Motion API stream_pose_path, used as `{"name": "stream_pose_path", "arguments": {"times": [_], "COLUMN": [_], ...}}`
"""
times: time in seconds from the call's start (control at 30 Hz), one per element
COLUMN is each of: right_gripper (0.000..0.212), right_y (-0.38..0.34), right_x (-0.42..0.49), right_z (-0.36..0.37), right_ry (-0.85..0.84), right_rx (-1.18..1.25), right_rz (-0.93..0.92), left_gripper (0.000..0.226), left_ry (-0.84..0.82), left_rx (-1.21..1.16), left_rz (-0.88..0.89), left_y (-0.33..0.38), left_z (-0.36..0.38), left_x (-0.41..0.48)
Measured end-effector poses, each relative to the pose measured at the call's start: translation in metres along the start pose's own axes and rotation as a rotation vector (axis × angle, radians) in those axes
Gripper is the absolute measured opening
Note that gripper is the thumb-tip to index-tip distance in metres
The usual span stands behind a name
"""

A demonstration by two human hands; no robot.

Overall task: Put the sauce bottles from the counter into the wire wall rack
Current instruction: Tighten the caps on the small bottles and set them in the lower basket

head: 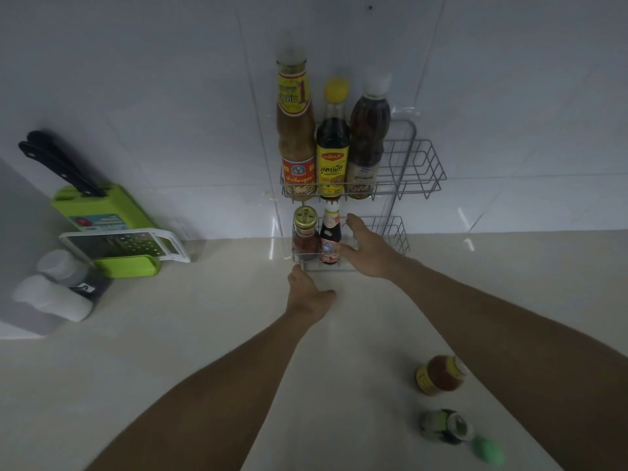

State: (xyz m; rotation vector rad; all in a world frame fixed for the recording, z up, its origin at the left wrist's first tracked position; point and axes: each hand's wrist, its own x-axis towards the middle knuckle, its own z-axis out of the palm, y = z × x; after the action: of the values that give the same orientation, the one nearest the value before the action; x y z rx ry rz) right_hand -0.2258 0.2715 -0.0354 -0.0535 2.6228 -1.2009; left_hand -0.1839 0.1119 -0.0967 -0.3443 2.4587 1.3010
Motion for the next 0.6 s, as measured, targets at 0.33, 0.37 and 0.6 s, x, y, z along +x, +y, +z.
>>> {"name": "stream_pose_path", "arguments": {"times": [0.33,0.37,0.6], "right_gripper": [0.057,0.054,0.079], "right_y": [0.026,0.030,0.030], "right_x": [-0.090,-0.104,-0.179], "right_z": [-0.066,-0.073,-0.097], "right_ry": [0.056,0.048,-0.265], "right_rx": [-0.132,-0.186,-0.514], "right_rz": [0.009,0.038,0.259], "left_gripper": [0.083,0.085,0.092], "left_ry": [-0.436,-0.482,-0.642], "left_rx": [0.124,0.146,0.255], "left_rz": [0.207,0.234,0.366], "left_y": [0.003,0.005,0.029], "left_z": [0.056,0.064,0.099], "left_x": [-0.056,-0.063,-0.096]}}
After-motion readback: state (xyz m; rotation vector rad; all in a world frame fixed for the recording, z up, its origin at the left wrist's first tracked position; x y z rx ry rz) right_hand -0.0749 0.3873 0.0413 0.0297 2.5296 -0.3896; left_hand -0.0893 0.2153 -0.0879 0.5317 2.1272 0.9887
